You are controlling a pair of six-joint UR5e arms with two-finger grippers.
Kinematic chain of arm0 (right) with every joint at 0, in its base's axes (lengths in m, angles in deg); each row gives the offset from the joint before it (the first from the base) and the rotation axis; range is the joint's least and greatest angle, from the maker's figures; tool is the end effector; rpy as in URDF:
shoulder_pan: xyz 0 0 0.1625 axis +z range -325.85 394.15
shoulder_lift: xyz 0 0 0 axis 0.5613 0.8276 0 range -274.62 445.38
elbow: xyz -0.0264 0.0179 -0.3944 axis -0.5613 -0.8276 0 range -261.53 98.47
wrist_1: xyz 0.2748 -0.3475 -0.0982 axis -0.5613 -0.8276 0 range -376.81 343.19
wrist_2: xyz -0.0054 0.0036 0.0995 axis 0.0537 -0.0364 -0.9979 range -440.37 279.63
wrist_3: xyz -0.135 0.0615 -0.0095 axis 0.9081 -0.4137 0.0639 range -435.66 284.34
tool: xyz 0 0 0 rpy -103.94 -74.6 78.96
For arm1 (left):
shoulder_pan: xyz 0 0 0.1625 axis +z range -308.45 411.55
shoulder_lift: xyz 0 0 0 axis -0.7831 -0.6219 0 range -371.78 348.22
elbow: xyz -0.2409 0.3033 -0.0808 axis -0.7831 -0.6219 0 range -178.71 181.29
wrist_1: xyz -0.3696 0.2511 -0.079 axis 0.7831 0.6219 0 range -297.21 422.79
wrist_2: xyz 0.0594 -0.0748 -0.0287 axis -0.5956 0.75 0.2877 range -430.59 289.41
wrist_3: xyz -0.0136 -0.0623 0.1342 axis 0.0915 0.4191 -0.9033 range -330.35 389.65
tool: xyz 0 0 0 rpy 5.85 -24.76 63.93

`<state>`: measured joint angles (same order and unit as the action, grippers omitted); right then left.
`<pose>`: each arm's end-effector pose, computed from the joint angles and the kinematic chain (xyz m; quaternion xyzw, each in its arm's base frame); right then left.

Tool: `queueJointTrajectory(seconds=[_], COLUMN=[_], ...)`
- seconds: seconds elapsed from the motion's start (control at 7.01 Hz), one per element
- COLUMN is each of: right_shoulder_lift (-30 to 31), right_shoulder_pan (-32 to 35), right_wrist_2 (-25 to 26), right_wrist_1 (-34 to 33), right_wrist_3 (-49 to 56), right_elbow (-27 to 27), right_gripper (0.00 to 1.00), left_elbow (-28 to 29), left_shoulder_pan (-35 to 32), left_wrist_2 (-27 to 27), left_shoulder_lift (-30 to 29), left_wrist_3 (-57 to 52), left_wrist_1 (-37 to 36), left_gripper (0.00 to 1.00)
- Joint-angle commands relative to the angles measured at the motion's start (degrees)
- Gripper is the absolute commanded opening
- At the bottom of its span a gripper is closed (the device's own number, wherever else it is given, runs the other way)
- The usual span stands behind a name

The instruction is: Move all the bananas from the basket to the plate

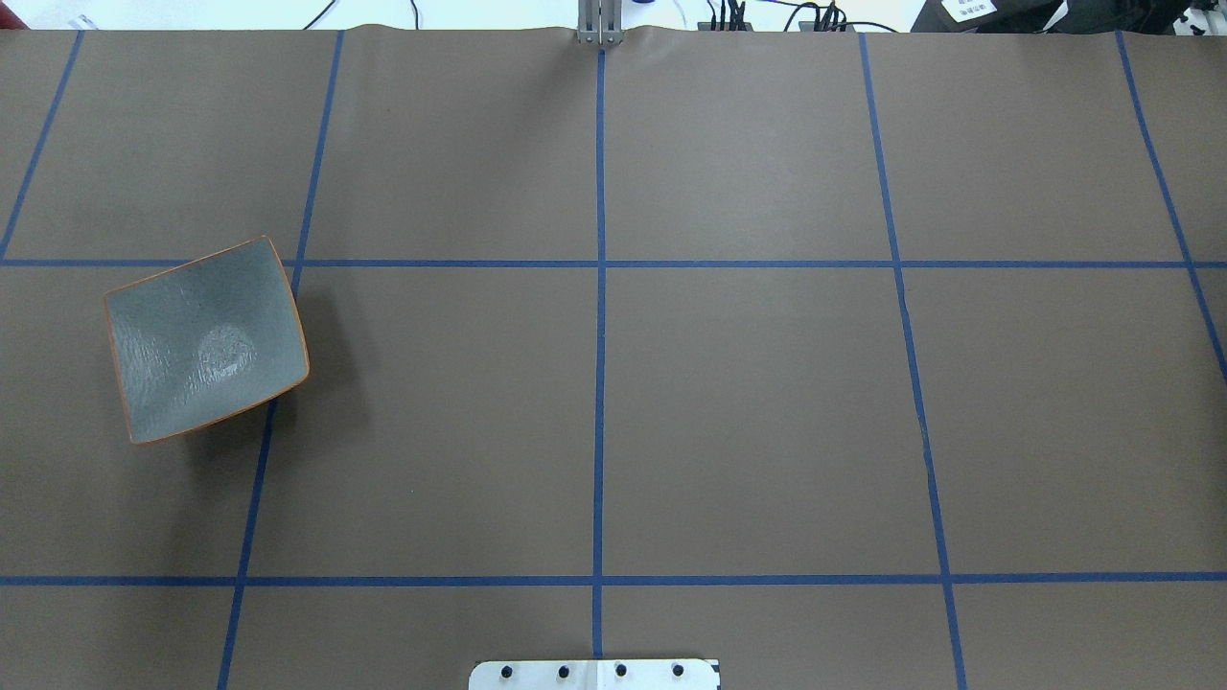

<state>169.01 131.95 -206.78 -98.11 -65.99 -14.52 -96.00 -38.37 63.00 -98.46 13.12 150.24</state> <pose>0.1183 -0.5306 0.8120 -0.0175 -0.3181 0.0062 0.9479 -0.0301 -0.5122 0.6326 0.0644 0.3658 0.1386 0.9180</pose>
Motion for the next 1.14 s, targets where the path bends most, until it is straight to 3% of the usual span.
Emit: queueJointTrajectory(seconds=[0.0,1.0], right_shoulder_lift=[0.22,2.94], right_shoulder_pan=[-0.16,-2.09], right_wrist_2=[0.12,0.9], right_wrist_1=[0.1,0.1], right_wrist_3=[0.09,2.11], right_elbow=[-1.87,-4.17], right_gripper=[1.0,1.0], left_elbow=[0.0,0.0], left_shoulder_pan=[0.0,0.0], left_wrist_2=[0.0,0.0], left_shoulder_lift=[-0.15,-0.94], left_wrist_3=[0.0,0.0], left_wrist_1=[0.0,0.0], left_gripper=[1.0,1.0])
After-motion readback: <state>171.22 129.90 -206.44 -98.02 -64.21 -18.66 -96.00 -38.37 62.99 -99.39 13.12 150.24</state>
